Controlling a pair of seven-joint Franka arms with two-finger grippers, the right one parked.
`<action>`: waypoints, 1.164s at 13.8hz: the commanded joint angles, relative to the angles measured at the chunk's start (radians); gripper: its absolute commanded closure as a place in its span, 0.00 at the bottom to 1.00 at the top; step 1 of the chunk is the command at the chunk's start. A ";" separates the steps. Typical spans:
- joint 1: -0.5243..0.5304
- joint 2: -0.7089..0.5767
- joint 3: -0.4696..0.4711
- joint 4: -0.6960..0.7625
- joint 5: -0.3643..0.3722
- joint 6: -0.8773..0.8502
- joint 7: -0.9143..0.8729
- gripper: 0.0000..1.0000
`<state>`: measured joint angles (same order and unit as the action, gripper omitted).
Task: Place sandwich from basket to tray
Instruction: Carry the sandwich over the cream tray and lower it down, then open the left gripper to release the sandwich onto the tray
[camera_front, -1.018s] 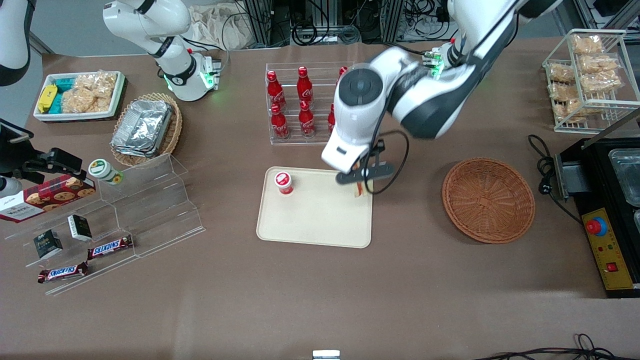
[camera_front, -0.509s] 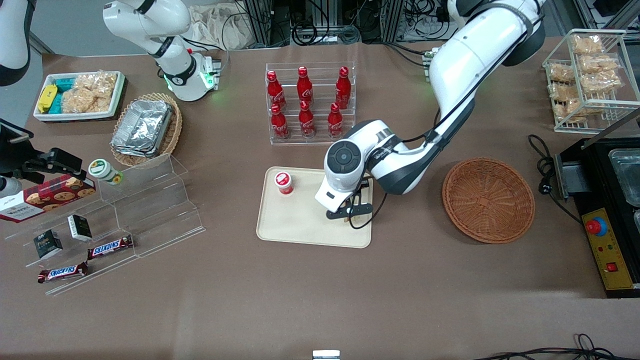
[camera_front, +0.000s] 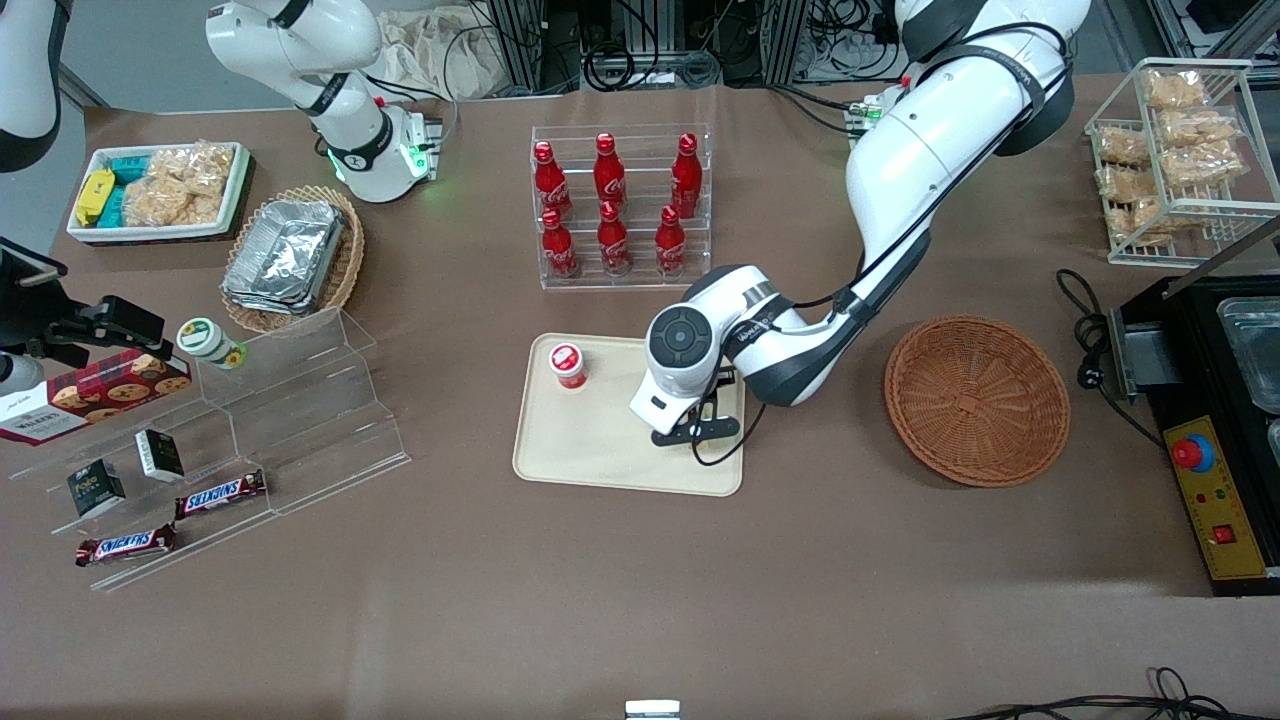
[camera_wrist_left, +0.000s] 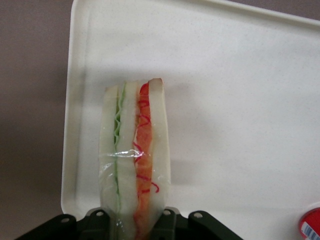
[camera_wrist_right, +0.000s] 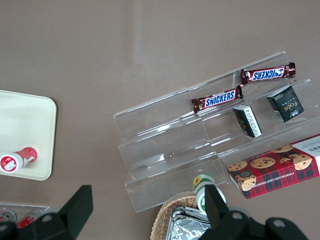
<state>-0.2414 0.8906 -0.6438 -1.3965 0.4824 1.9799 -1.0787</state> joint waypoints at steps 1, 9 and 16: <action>-0.015 0.007 0.006 0.036 0.018 0.002 -0.023 0.05; 0.089 -0.332 0.001 0.031 -0.042 -0.186 -0.234 0.00; 0.342 -0.559 -0.002 0.022 -0.208 -0.277 -0.068 0.00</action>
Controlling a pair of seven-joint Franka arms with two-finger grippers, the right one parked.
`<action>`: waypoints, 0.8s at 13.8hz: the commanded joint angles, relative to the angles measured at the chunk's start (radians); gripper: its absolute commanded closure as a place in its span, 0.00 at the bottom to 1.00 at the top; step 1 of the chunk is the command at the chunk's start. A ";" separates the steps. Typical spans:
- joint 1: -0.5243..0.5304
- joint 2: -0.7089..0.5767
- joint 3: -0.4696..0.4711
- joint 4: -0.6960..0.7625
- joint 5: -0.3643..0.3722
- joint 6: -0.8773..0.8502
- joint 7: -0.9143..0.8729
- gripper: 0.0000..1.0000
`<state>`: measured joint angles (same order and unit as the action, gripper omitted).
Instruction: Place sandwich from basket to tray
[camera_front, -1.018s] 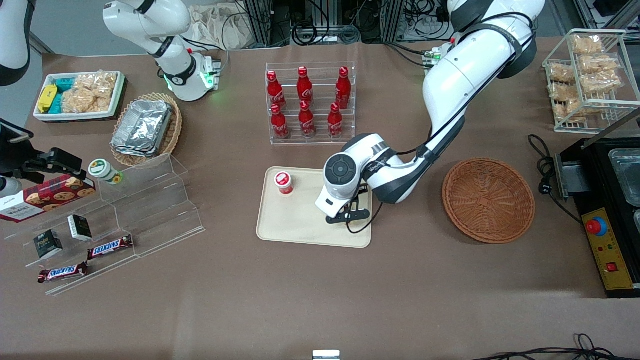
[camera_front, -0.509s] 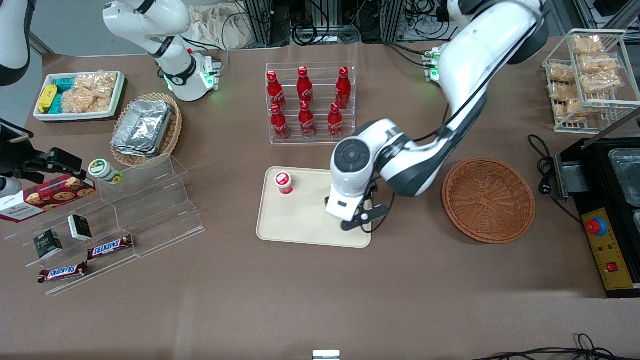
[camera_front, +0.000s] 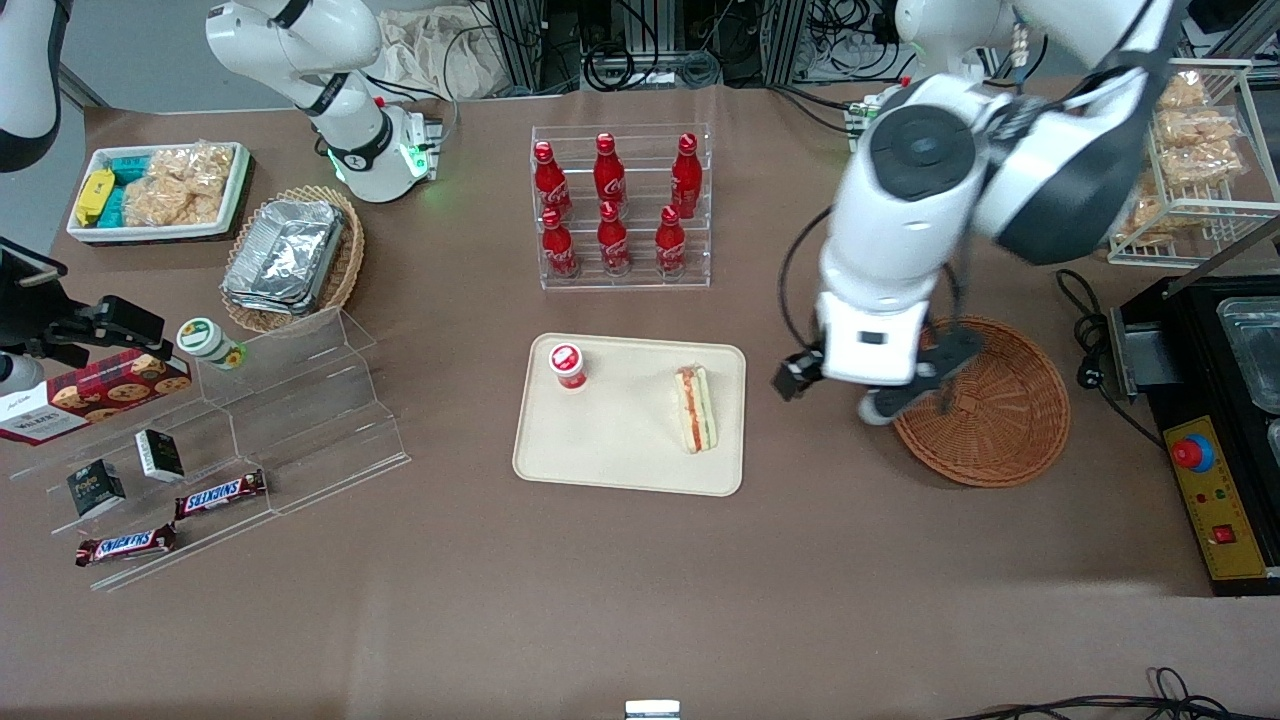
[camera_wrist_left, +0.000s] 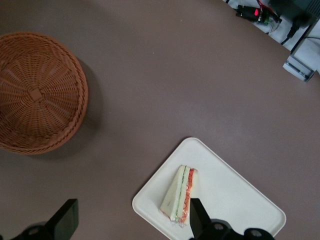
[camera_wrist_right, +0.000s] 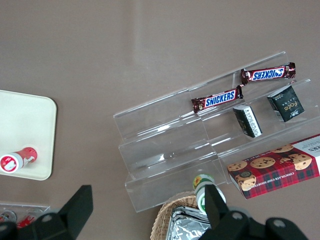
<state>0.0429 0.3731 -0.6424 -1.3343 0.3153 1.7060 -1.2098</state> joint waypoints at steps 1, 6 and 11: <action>0.089 -0.051 -0.003 -0.043 -0.051 -0.023 0.109 0.00; 0.152 -0.105 0.117 -0.052 -0.140 -0.086 0.473 0.00; -0.004 -0.222 0.492 -0.080 -0.300 -0.161 0.867 0.00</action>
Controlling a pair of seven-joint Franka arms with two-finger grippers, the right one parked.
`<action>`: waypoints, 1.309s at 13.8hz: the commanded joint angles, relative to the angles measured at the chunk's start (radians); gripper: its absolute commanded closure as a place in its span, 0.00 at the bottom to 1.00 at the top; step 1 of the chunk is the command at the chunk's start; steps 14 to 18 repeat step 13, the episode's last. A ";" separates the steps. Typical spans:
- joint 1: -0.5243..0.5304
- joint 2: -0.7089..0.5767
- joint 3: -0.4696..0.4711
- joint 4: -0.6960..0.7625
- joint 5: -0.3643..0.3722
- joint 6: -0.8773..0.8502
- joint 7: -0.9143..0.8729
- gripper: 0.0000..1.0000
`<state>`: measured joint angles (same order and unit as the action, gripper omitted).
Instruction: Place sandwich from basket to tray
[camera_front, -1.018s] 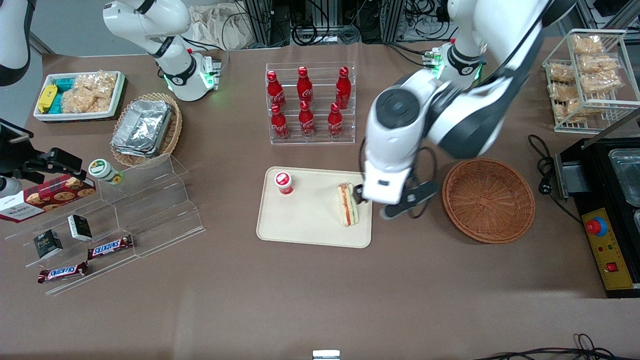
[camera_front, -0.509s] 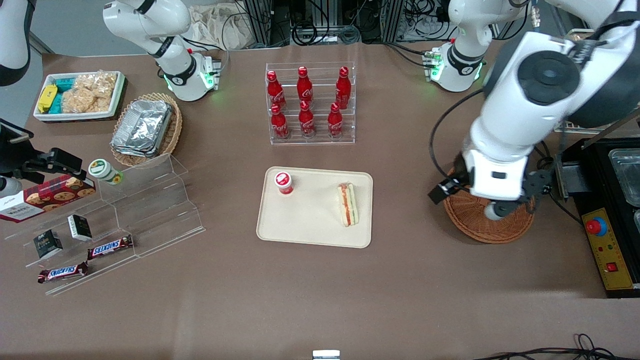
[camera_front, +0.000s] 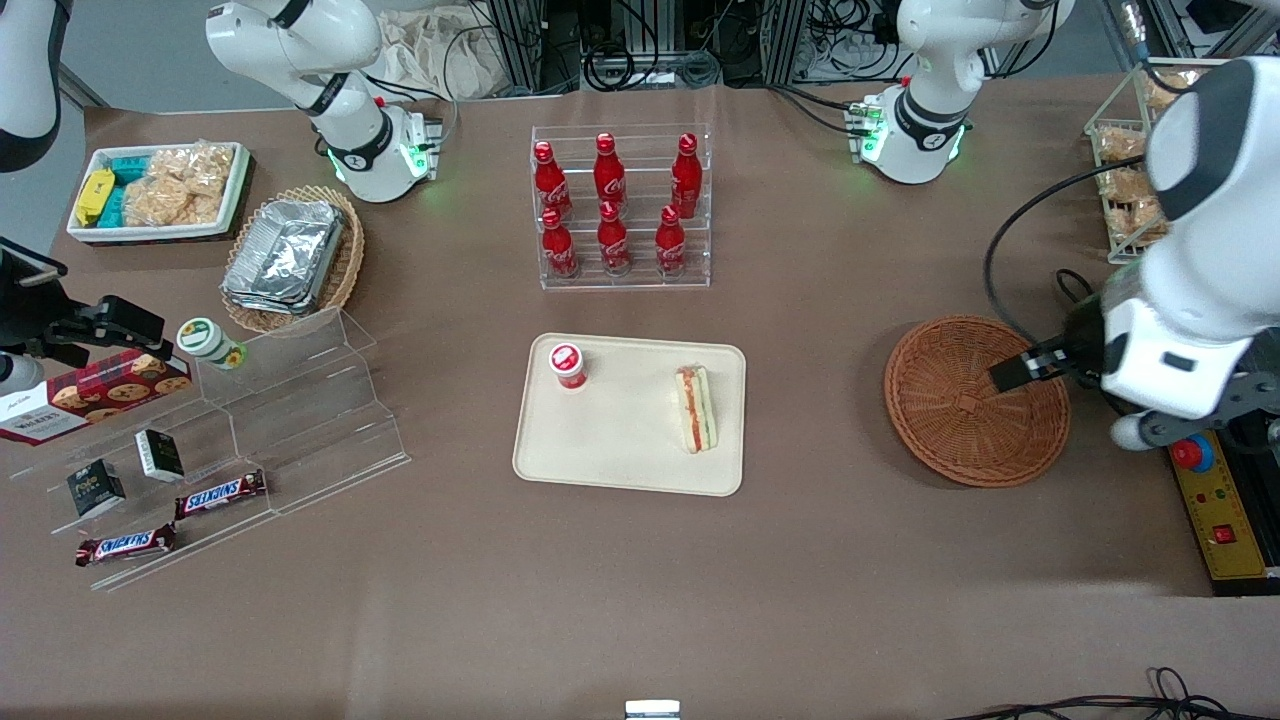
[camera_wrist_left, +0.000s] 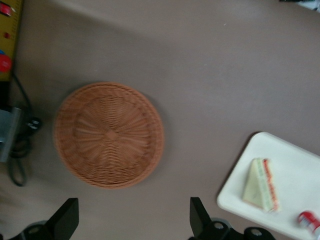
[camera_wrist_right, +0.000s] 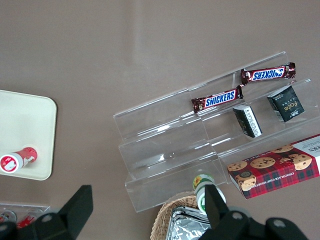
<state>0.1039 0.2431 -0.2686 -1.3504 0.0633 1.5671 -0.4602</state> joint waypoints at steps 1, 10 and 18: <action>-0.078 -0.122 0.162 -0.090 -0.065 -0.022 0.173 0.00; -0.148 -0.311 0.293 -0.285 -0.066 -0.013 0.305 0.00; -0.150 -0.304 0.293 -0.266 -0.069 -0.019 0.316 0.00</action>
